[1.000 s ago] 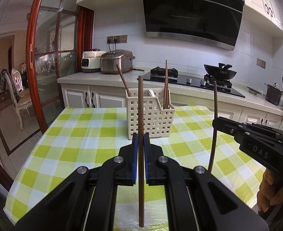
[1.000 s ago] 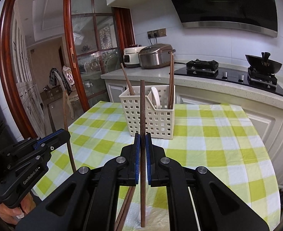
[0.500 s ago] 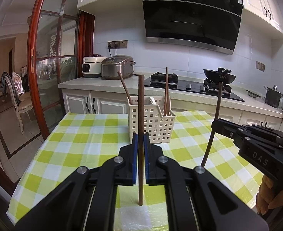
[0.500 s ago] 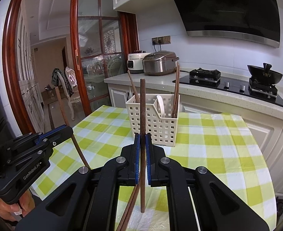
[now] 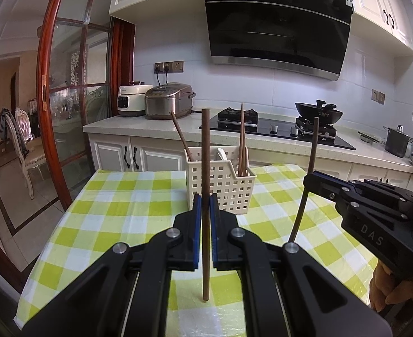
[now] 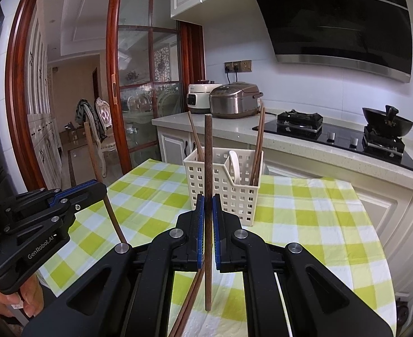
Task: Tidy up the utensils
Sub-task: 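Lift the chopstick upright with the right tool and carry it over the caddy, then lower the chopstick into the caddy and open the right tool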
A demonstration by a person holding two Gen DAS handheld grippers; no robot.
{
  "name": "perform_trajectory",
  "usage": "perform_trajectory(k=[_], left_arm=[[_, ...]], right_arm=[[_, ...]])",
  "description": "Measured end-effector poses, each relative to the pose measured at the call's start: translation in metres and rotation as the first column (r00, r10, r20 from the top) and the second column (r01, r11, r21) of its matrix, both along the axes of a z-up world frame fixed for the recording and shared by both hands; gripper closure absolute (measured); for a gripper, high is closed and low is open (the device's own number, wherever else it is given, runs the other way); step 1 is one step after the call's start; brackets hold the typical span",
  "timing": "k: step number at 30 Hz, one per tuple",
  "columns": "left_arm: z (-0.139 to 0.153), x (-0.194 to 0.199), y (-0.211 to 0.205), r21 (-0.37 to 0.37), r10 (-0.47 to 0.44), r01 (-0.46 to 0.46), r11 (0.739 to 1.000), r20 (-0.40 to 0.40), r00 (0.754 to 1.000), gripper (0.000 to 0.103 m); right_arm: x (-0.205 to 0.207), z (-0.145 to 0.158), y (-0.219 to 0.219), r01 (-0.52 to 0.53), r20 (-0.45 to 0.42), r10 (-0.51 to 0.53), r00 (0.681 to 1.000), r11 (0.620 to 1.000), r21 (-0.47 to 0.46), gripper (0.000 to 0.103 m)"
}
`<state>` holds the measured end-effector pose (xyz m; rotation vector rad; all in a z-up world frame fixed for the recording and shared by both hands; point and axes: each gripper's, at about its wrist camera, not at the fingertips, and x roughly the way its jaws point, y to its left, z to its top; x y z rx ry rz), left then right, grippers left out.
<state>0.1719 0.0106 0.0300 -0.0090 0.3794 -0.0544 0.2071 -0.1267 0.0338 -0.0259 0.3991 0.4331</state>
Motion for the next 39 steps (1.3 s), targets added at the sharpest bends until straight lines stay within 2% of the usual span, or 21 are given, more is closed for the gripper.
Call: perform_trajectory(k=[12,17,20,33,39], left_arm=[[0.021,0.015,0.007,0.000,-0.017,0.017,1.000,0.022,1.000,0.097],[0.039,0.032,0.012,-0.026,-0.048,0.048,0.998,0.023,0.999,0.097],[0.052,0.044,0.012,-0.017,-0.054,0.054,0.998,0.036,0.998,0.097],[0.119,0.111,0.010,-0.001,-0.065,0.066,0.998,0.120,0.991,0.097],[0.136,0.156,0.012,-0.007,-0.046,0.047,0.999,0.142,0.989,0.097]], right_arm=[[0.025,0.020,0.002,0.006,0.051,-0.006,0.999,1.000,-0.010,0.097],[0.043,0.035,0.000,0.009,0.085,-0.008,0.996,1.000,-0.010,0.097],[0.058,0.045,-0.001,0.014,0.100,-0.013,0.995,1.000,-0.007,0.097],[0.132,0.085,-0.001,0.046,0.140,-0.048,0.989,0.999,0.020,0.097],[0.167,0.086,0.006,0.056,0.133,-0.060,0.989,0.998,0.037,0.097]])
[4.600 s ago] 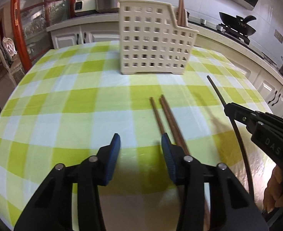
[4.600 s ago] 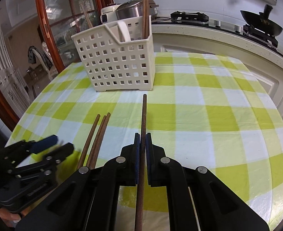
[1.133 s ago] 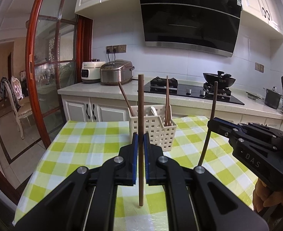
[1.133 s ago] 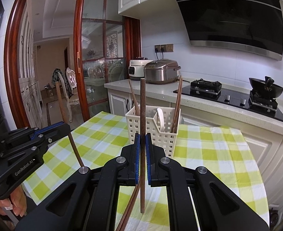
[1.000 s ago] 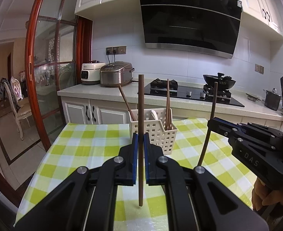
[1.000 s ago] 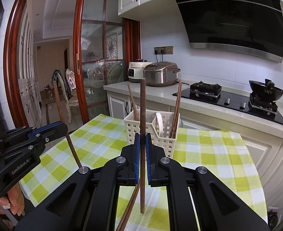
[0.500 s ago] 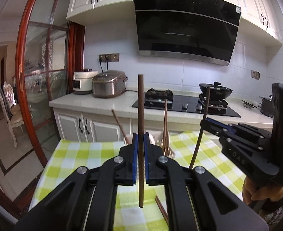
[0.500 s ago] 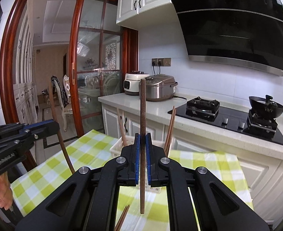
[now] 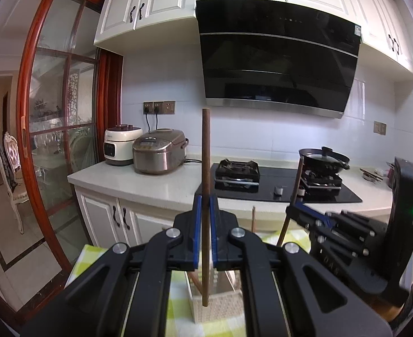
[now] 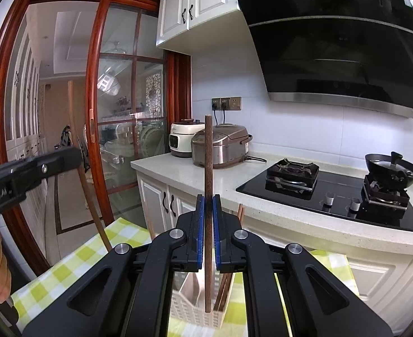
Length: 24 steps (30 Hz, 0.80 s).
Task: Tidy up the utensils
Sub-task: 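Lower the chopstick into the caddy and open the right tool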
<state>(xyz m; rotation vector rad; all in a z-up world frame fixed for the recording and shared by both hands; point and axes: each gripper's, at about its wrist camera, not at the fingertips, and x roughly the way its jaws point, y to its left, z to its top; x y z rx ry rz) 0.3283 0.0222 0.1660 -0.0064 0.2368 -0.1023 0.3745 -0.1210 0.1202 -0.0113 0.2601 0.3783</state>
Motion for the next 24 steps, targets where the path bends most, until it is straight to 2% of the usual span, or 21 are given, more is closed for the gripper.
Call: perform_trajectory(k=[6,15,24], left_arm=[[-0.008,0.042,0.004,-0.020,-0.003,0.003,1.000,-0.036,0.999,0.097],[-0.072,0.082,0.009,-0.099,-0.058,0.038,0.994,-0.204,0.977,0.097],[-0.119,0.099,0.012,-0.122,-0.054,0.018,0.992,-0.297,0.953,0.097]], right_arm=[[0.029,-0.021,0.014,-0.008,-0.045,0.007,0.999,1.000,-0.023,0.097],[0.046,-0.065,0.020,-0.019,-0.155,0.009,0.988,0.998,-0.065,0.097],[0.057,-0.085,0.016,-0.023,-0.226,0.011,0.974,0.998,-0.050,0.096]])
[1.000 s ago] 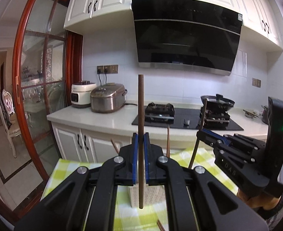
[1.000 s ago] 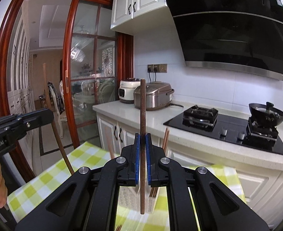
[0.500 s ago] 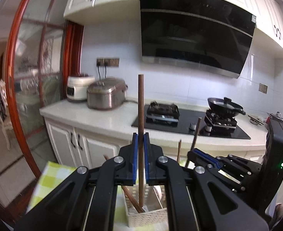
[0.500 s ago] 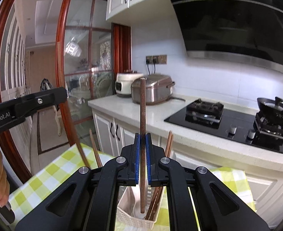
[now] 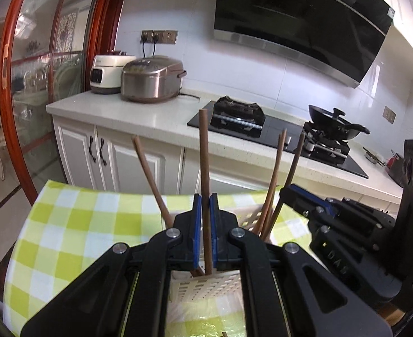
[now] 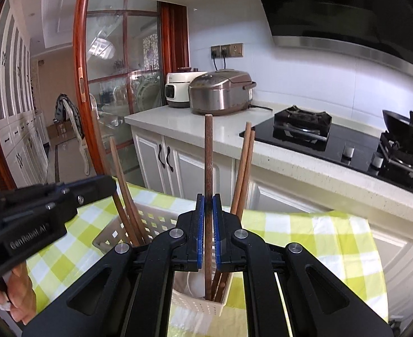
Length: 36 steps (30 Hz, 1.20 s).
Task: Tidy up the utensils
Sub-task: 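Lower the chopstick into the caddy and open the right tool, then move the right tool back toward the last chopsticks on the cloth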
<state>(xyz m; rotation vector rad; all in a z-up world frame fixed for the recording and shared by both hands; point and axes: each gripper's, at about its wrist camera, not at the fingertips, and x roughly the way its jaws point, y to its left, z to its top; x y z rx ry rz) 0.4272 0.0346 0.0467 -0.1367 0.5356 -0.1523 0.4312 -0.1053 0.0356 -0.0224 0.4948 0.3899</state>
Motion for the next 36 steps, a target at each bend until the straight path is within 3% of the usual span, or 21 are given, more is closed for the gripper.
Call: perform_trajectory(k=[4,6,9,12,17,20,24,26,36], left_arm=[[-0.008,-0.002,0.004,0.011,0.025,-0.025,1.000,-0.013,1.000,0.096],[-0.008,-0.004,0.008,0.015,0.039,-0.039,0.999,-0.015,0.999,0.089],[-0.002,-0.013,0.018,0.015,0.072,-0.072,0.997,0.002,0.997,0.077],[0.007,-0.028,0.025,0.017,0.098,-0.098,0.995,0.026,0.995,0.062],[0.020,-0.068,0.036,0.035,0.166,-0.170,0.985,0.094,0.982,0.024],[0.022,-0.092,0.040,0.060,0.200,-0.208,0.976,0.123,0.972,0.012],[0.015,-0.125,0.041,0.116,0.220,-0.237,0.965,0.145,0.965,0.005],[0.008,-0.137,0.040,0.130,0.220,-0.239,0.962,0.145,0.965,0.005],[-0.058,-0.178,0.025,0.183,0.205,-0.214,0.960,0.065,0.977,0.005]], right_arm=[[-0.001,0.000,-0.003,0.007,-0.008,-0.007,1.000,1.000,-0.004,0.093],[-0.005,0.003,-0.005,0.017,0.001,-0.017,1.000,1.000,-0.010,0.089],[-0.014,0.012,-0.013,0.034,0.018,-0.034,0.999,0.999,0.012,0.072],[-0.027,0.022,-0.022,0.046,0.040,-0.047,0.998,0.999,0.019,0.070],[-0.056,0.028,-0.033,0.056,0.058,-0.057,0.997,0.998,0.022,0.070],[-0.072,0.023,-0.037,0.057,0.044,-0.058,0.997,0.998,0.027,0.070],[-0.094,0.007,-0.039,0.061,0.014,-0.061,0.998,0.998,0.028,0.067],[-0.104,-0.003,-0.041,0.062,-0.007,-0.061,0.998,0.997,0.038,0.053],[-0.145,-0.061,-0.031,0.041,-0.127,-0.037,0.991,0.999,0.032,0.040]])
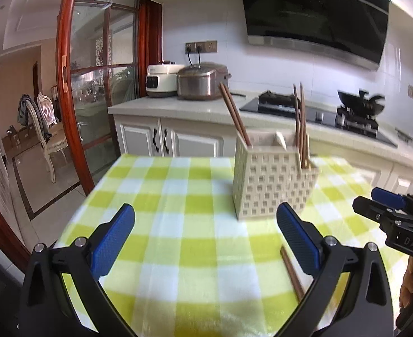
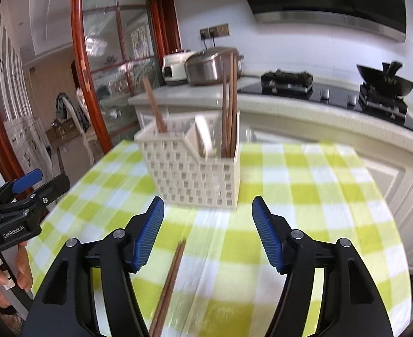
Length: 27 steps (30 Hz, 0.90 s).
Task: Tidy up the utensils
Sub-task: 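Move the right tool back toward the last chopsticks on the cloth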
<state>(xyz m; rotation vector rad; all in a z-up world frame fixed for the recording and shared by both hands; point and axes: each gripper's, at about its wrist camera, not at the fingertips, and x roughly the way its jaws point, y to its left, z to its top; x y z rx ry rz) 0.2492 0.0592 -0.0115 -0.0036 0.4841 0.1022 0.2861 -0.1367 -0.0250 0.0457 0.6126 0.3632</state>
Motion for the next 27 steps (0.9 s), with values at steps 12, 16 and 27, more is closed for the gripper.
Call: perform_trajectory(k=[12,16,27], left_arm=[[-0.047,-0.025,-0.009,0.051,0.014,-0.012,0.999,-0.032,0.999,0.005],[-0.052,-0.031,-0.011,0.083,0.010,-0.008,0.997,-0.030,1.000,0.005],[-0.063,-0.034,0.009,0.045,0.025,-0.023,0.999,-0.050,0.998,0.005]], right_arm=[[-0.010,-0.060,0.019,-0.024,-0.138,0.017,0.990,0.999,-0.047,0.040],[-0.011,-0.074,0.024,-0.024,-0.180,0.012,0.984,0.998,-0.062,0.042],[-0.010,-0.084,0.040,-0.047,-0.224,0.026,0.974,0.995,-0.088,0.067]])
